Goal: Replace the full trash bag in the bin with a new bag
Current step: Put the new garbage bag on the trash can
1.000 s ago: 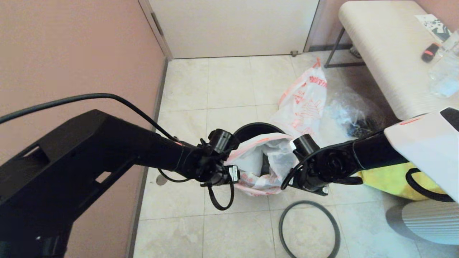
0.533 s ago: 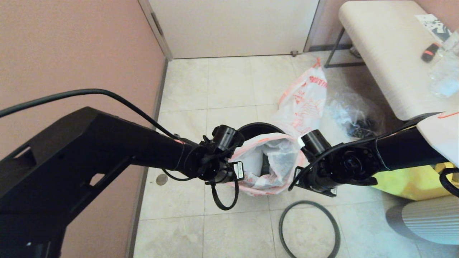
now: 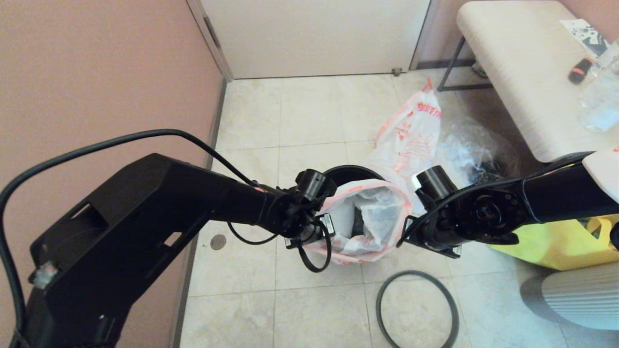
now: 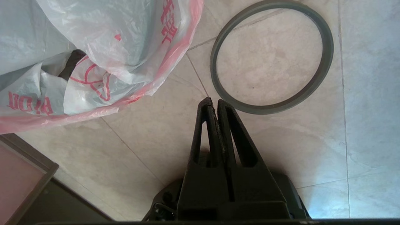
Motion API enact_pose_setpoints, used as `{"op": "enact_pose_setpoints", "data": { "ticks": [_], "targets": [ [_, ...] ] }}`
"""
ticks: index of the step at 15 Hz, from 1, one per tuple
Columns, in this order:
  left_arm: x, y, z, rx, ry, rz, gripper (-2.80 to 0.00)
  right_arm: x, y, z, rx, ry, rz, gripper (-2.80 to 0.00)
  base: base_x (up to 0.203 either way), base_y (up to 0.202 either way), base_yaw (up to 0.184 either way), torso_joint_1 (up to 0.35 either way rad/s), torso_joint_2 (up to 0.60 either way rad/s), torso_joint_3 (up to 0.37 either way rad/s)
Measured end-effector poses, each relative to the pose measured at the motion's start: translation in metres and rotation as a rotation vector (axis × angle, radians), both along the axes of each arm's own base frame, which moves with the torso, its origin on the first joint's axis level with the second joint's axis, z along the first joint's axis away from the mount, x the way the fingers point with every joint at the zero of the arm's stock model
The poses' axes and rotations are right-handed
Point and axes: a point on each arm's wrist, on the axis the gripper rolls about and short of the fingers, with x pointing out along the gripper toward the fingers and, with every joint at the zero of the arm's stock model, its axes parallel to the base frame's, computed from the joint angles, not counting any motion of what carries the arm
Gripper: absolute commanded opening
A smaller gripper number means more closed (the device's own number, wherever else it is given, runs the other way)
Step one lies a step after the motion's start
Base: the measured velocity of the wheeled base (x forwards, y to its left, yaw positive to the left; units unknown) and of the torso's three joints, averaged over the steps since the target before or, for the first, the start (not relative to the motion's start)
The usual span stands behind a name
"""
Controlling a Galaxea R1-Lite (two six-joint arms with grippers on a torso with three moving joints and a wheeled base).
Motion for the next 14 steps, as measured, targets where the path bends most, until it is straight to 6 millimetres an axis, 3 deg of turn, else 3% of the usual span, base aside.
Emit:
{"op": "enact_pose_setpoints", "data": {
  "ticks": [6, 8, 9, 14],
  "targets": [
    [0.014, -0.009, -0.006, -0.028, -0.019, 0.019, 0.00, 0.000, -0.001, 0.003, 0.008, -0.008, -0.002, -2.80, 0.000, 0.000, 0.000, 0.000, 0.00, 0.000],
    [0.021, -0.013, -0.016, -0.018, -0.022, 0.038, 0.00, 0.001, -0.001, 0.005, 0.011, -0.013, -0.002, -2.80, 0.000, 0.000, 0.000, 0.000, 0.00, 0.000],
    [0.023, -0.014, -0.021, -0.012, -0.021, 0.043, -2.80, 0.001, -0.001, 0.005, 0.013, -0.014, -0.001, -2.80, 0.000, 0.000, 0.000, 0.000, 0.00, 0.000],
    [0.027, -0.017, -0.039, 0.008, 0.000, 0.040, -2.80, -0.005, -0.001, 0.017, 0.046, -0.023, 0.026, -2.80, 0.000, 0.000, 0.000, 0.000, 0.00, 0.000]
  ]
}}
